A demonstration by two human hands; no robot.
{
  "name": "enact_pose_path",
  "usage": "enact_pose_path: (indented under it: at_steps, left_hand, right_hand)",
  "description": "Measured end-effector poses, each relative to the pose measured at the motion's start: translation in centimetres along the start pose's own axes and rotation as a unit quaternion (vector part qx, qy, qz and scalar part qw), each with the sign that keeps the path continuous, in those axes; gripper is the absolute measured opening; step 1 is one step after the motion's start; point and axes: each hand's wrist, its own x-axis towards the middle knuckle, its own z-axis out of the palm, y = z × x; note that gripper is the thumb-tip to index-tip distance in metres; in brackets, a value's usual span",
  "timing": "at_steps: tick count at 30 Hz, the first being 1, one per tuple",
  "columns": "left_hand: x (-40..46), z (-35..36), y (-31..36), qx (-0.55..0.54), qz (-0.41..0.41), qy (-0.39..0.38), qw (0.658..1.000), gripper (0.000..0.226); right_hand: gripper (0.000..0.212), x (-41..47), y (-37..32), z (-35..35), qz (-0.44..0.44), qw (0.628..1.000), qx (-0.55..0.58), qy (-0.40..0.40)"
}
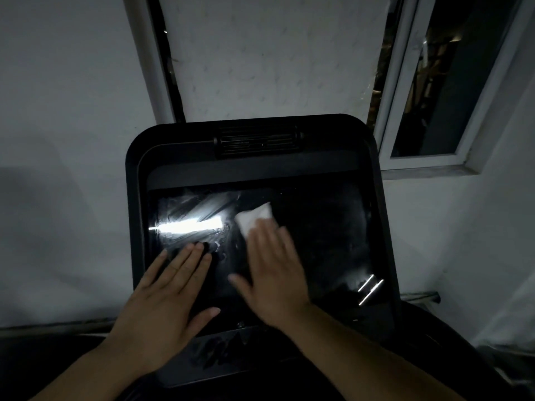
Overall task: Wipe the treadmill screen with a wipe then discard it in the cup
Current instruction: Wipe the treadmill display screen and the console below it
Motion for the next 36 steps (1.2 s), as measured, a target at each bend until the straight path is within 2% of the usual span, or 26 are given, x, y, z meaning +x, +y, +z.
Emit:
enact_pose_path:
  at_steps: [2,3,7,9,11,13,15,17,20,21,24,27,29,31,33,36]
  left_hand:
    - [0.1,-0.1,-0.1,0.001,0.001,-0.002,1.000,0.084]
    - [0.1,-0.1,-0.2,0.000,0.001,-0.003,1.000,0.084]
    - [-0.5,-0.2,-0.1,-0.006,0.000,-0.003,1.000,0.083]
    - [-1.0,-0.2,-0.2,-0.016,-0.006,0.003,1.000,0.081]
    - [-1.2,-0.3,-0.3,-0.031,-0.015,0.019,0.999,0.078]
    - [-1.1,-0.4,-0.4,-0.046,-0.022,0.036,0.998,0.074]
    - [-1.1,-0.6,-0.7,-0.052,-0.023,0.048,0.997,0.071]
    - [-1.3,-0.9,-1.1,-0.051,-0.025,0.052,0.997,0.071]
    - [-1.9,-1.1,-1.6,-0.055,-0.041,0.058,0.996,0.068]
    - [-2.1,-1.2,-1.8,-0.057,-0.046,0.062,0.995,0.067]
    - [-2.5,-1.1,-2.3,-0.061,-0.059,0.068,0.994,0.064]
    - [-2.9,-0.9,-2.8,-0.068,-0.061,0.074,0.993,0.062]
    - [-3.0,-0.7,-3.1,-0.070,-0.059,0.075,0.993,0.061]
    - [-2.9,-0.6,-3.1,-0.068,-0.061,0.074,0.993,0.062]
    - [-2.8,-0.4,-3.0,-0.070,-0.063,0.072,0.993,0.062]
    - [-2.4,-0.2,-2.5,-0.081,-0.062,0.076,0.992,0.063]
  right_hand:
    - [0.085,-0.1,0.6,-0.3,-0.073,0.997,-0.013,0.000]
    - [0.083,0.4,1.8,-0.4,-0.068,0.997,-0.028,0.006]
    - [0.083,4.5,5.4,-1.2,0.103,0.993,-0.045,0.023]
    - [0.086,6.0,3.4,-1.0,0.129,0.991,-0.009,0.034]
    - [0.085,6.1,-0.6,-0.1,0.069,0.996,0.041,0.039]
    - [0.082,4.9,-4.2,0.7,-0.030,0.997,0.065,0.039]
    - [0.079,4.5,-4.6,0.7,-0.081,0.994,0.056,0.043]
    - [0.077,5.3,-2.7,0.6,-0.031,0.997,0.029,0.059]
    - [0.082,7.0,-0.9,0.0,0.112,0.992,0.010,0.061]
    - [0.083,7.4,-1.7,0.0,0.122,0.991,0.024,0.057]
    - [0.081,8.6,-6.3,0.6,0.055,0.994,0.079,0.046]
    - [0.074,8.5,-10.4,1.0,-0.055,0.995,0.079,0.009]
    - [0.072,7.8,-10.7,0.8,-0.089,0.994,0.071,0.001]
    - [0.070,6.8,-8.7,0.5,-0.052,0.996,0.067,0.032]
    - [0.072,5.3,-5.3,0.7,0.056,0.996,0.047,0.055]
    - [0.078,2.6,-2.4,0.8,0.217,0.973,0.018,0.076]
